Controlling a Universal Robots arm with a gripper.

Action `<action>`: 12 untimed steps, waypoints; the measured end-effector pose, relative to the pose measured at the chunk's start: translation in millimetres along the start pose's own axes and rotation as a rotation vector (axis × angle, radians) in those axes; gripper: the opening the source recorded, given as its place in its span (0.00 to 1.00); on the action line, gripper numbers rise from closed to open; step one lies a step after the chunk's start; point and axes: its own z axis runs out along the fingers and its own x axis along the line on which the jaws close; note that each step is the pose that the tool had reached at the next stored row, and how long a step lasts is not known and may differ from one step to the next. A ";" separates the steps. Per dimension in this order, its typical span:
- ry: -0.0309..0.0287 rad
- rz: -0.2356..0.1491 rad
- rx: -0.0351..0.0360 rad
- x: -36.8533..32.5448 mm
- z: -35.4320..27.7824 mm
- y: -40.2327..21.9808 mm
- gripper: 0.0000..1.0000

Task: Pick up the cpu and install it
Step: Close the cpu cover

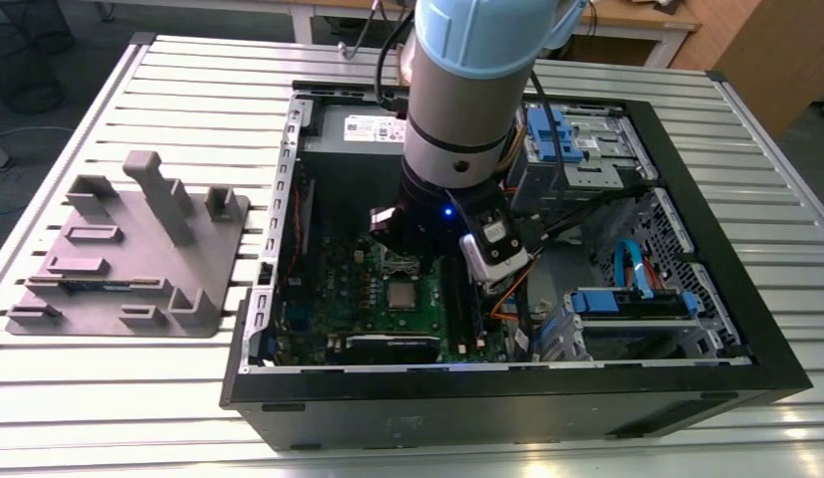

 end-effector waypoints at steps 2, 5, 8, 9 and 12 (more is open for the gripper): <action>-0.0001 0.000 -0.0001 0.0 0.2 0.5 0.11; -0.0001 0.000 -0.0001 0.0 0.4 1.0 0.11; 0.0000 0.000 -0.0002 -0.1 0.8 1.5 0.11; 0.0000 0.000 -0.0003 -0.5 1.1 1.7 0.11; 0.0002 -0.001 0.0000 -2.9 2.1 3.1 0.11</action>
